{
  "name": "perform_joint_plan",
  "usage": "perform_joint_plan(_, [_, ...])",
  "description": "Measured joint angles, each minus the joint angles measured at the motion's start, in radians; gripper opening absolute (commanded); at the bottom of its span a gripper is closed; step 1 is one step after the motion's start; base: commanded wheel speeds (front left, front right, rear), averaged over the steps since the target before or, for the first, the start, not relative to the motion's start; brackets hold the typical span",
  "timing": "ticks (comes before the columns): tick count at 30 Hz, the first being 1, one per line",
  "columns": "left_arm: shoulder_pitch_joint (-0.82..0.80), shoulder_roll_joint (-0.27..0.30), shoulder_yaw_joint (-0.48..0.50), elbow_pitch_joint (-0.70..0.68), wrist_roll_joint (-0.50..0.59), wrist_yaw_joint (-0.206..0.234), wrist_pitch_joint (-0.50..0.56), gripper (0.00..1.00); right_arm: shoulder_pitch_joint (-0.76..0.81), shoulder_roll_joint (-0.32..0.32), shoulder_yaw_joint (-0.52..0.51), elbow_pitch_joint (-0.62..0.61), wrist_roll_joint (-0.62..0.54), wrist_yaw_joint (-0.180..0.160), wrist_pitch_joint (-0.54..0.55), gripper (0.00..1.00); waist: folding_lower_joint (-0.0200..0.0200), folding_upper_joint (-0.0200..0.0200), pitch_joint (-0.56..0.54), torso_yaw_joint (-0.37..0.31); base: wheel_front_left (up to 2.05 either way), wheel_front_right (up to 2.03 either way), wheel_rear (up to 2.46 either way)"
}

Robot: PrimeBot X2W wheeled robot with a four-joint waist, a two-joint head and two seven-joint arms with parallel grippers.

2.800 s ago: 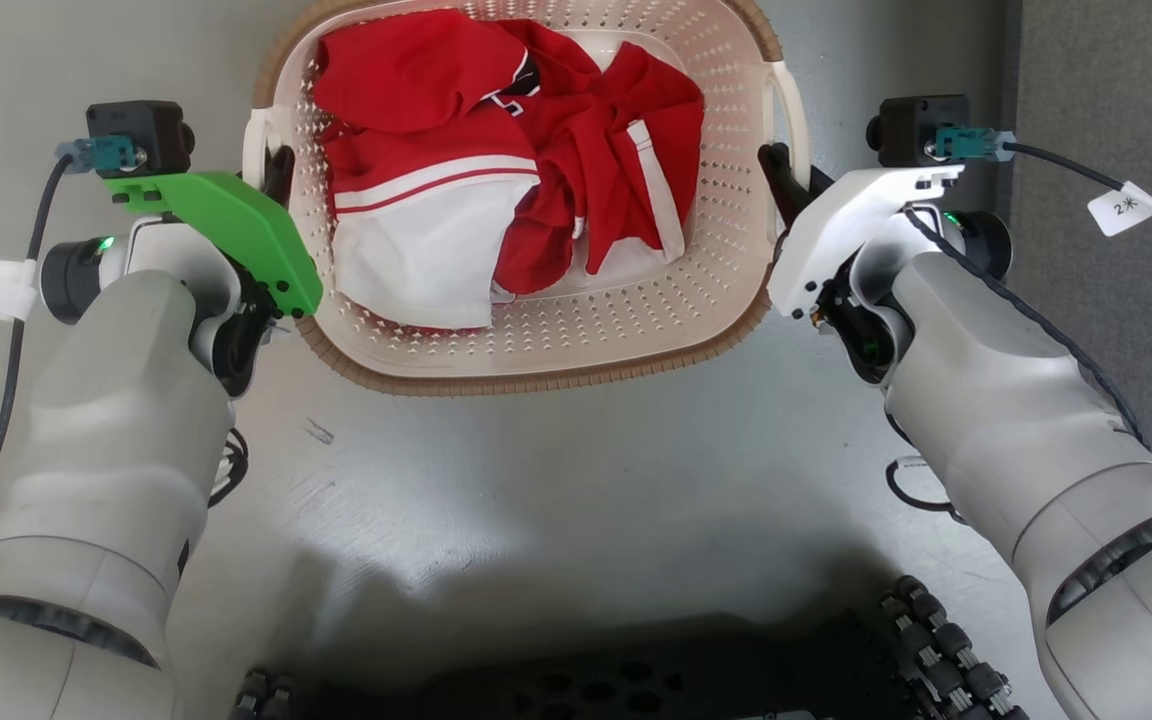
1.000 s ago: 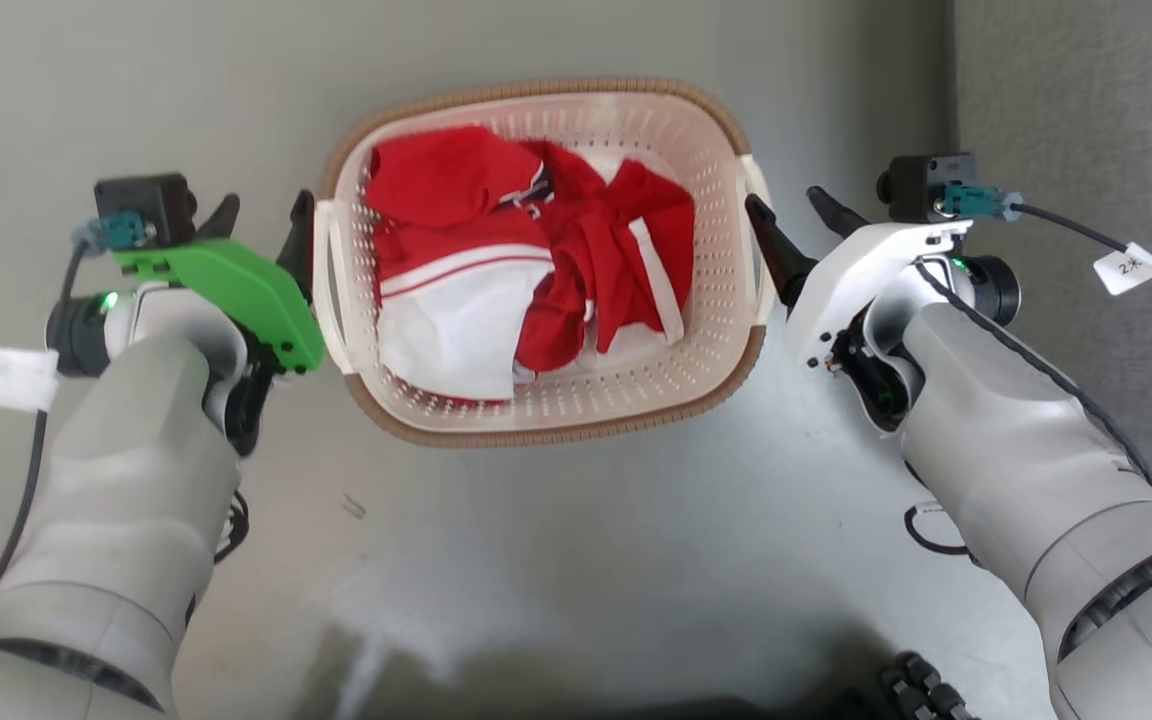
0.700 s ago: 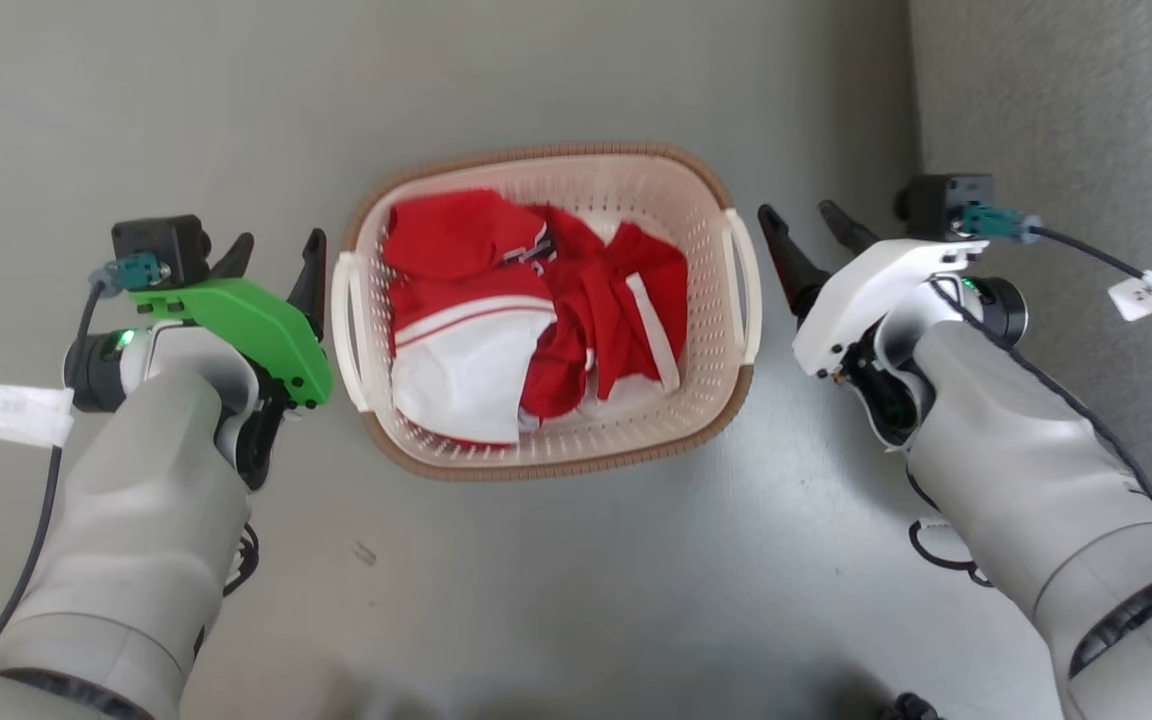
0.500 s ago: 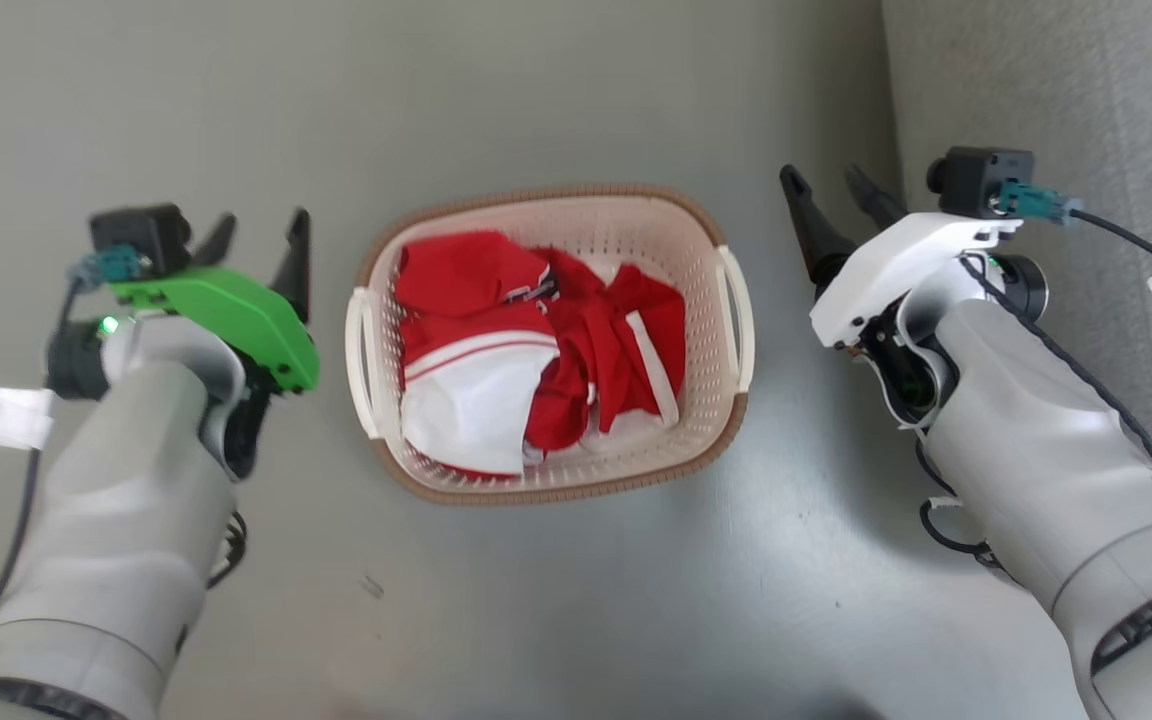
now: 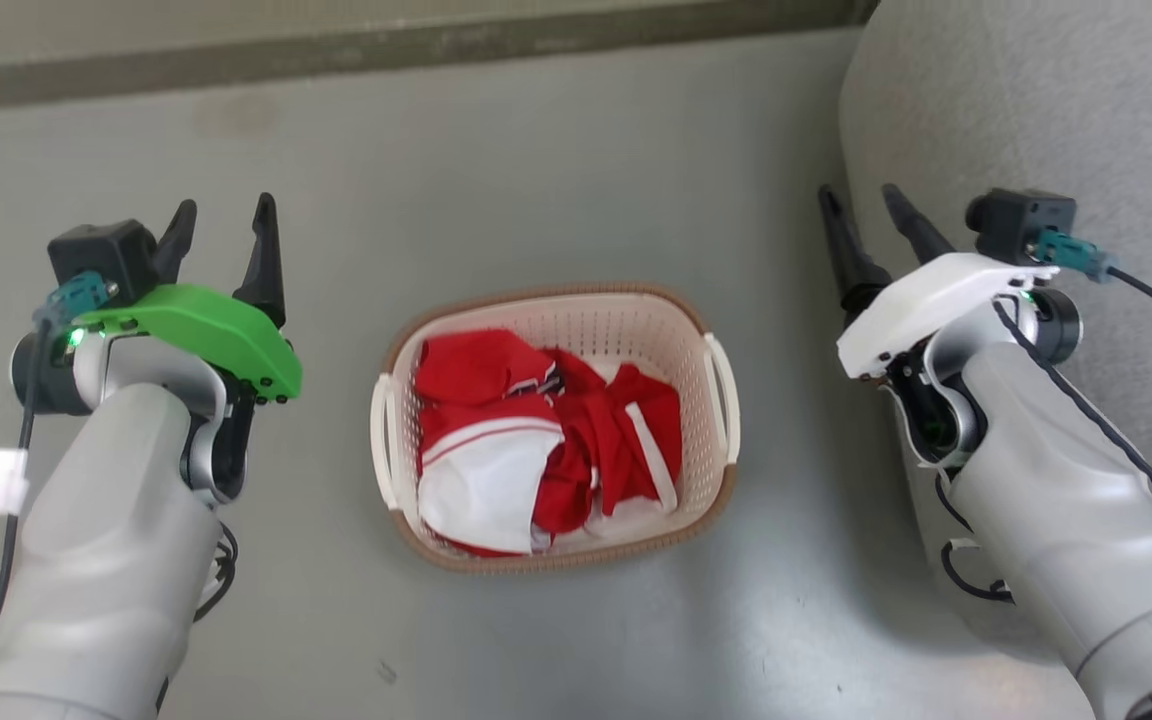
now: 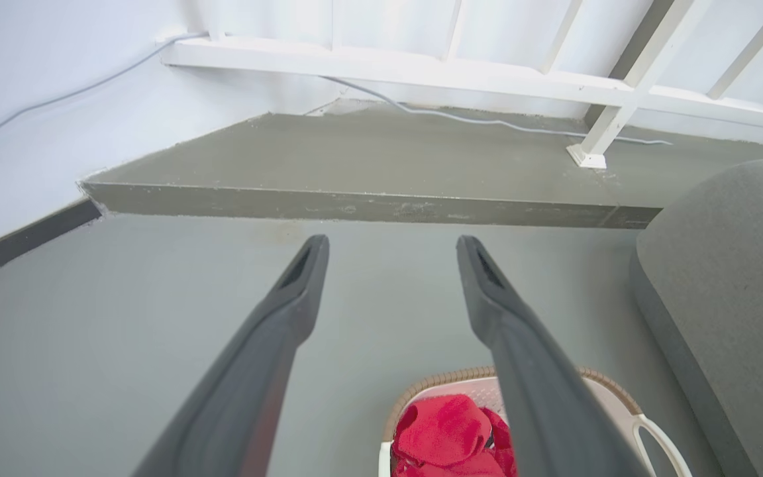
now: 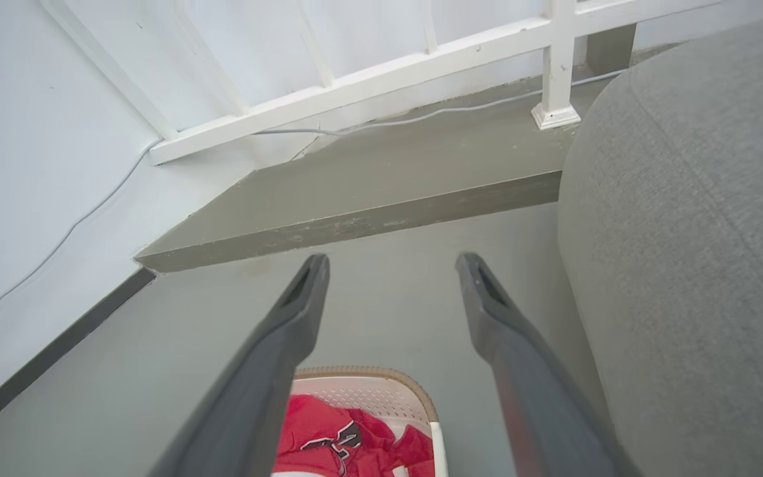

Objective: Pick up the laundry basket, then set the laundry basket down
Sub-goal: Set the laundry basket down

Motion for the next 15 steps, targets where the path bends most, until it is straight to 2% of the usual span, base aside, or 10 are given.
perform_joint_plan(11, [0.185,0.016,0.083,-0.240,0.115,0.071,0.000,1.00,0.153,-0.023,-0.110,-0.208,-0.127,-0.076,0.000,1.00,0.0000,0.0000,-0.146,-0.010,0.00,0.00,0.00])
perform_joint_plan(15, [0.258,0.018,0.091,-0.297,0.134,0.083,0.000,1.00,0.214,-0.026,-0.131,-0.259,-0.164,-0.092,-0.002,1.00,0.0000,0.0000,-0.191,-0.014,0.00,0.00,0.00])
